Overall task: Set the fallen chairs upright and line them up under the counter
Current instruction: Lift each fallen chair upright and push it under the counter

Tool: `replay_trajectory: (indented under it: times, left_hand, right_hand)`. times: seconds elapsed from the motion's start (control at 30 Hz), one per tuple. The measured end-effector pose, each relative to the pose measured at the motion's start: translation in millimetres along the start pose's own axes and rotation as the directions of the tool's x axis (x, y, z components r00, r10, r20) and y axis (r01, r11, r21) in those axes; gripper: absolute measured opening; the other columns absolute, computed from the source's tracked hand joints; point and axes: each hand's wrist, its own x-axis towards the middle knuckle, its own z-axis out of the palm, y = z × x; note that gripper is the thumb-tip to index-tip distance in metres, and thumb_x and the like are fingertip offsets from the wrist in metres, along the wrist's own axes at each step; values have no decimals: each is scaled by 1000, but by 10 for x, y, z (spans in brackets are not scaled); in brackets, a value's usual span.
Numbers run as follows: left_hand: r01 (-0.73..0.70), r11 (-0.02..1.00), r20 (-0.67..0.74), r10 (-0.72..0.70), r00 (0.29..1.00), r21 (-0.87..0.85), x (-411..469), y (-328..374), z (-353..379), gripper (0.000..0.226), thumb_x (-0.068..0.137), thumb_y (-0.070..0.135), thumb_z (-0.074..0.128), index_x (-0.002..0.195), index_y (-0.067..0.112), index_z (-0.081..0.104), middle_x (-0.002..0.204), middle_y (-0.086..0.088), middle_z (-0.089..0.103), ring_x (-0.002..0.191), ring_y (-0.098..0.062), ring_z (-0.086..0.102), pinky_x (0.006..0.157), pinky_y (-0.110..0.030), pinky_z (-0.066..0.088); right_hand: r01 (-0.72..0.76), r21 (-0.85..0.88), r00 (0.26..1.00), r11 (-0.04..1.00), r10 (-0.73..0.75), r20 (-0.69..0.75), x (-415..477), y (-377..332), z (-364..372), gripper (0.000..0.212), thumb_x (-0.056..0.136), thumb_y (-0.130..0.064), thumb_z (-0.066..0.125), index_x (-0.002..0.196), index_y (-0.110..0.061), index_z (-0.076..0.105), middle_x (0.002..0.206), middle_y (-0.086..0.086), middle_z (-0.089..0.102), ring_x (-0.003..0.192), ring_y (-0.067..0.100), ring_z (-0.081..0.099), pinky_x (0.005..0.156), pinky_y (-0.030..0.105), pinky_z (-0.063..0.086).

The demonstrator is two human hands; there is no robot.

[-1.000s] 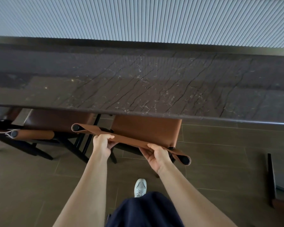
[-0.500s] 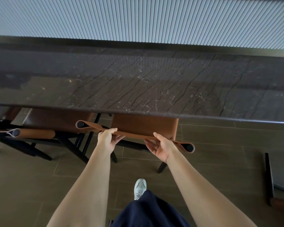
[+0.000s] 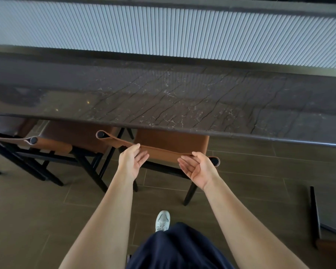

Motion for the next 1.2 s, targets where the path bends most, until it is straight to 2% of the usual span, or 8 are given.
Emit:
replay_trajectory:
  times: [0.27,0.43,0.6,0.9,1.2]
  left_hand:
    - [-127,982,134,108,985,142,-640,-320,-2,25,98,17,52,121,9,58,124,-10,65,107,-24,65,89,-36,53]
    - [-210,946,212,159,964,246,-978,-501,-7,22,98,21,53,117,17,64,116,-4,70,105,-19,68,92,-34,53]
    - [-229,917,296,131,946,326,-1180,-607,23,21,96,25,56,111,16,68,108,-3,73,99,-17,71,95,-37,53]
    - [-283,851,441,69,895,442,-1426,-649,-173,21,96,12,54,106,16,71,101,-2,75,95,-16,72,95,-39,52]
    - [-315,757,561,-81,824,573,-1816,-847,-379,19,96,15,55,101,18,73,100,0,75,95,-16,72,96,-41,52]
  right_hand:
    - [120,-98,989,988,-110,101,-601,-62,-431,28,100,-18,50,123,-7,62,110,13,73,98,27,72,78,36,58]
    - [264,-151,963,953,-252,97,-1025,-53,-679,24,98,-19,57,119,-16,67,108,8,75,98,23,73,77,33,57]
    - [375,-229,926,898,-373,55,-1366,-2,-828,19,96,-21,61,111,-17,71,107,6,75,98,22,72,81,33,57]
    - [457,-117,881,882,-467,-77,-1847,515,-1100,25,92,-21,65,116,-14,68,108,7,75,99,22,72,78,33,57]
    - [528,3,822,849,-511,-251,-2392,1284,-1426,22,96,-18,57,115,-14,69,110,7,74,102,23,71,82,33,54]
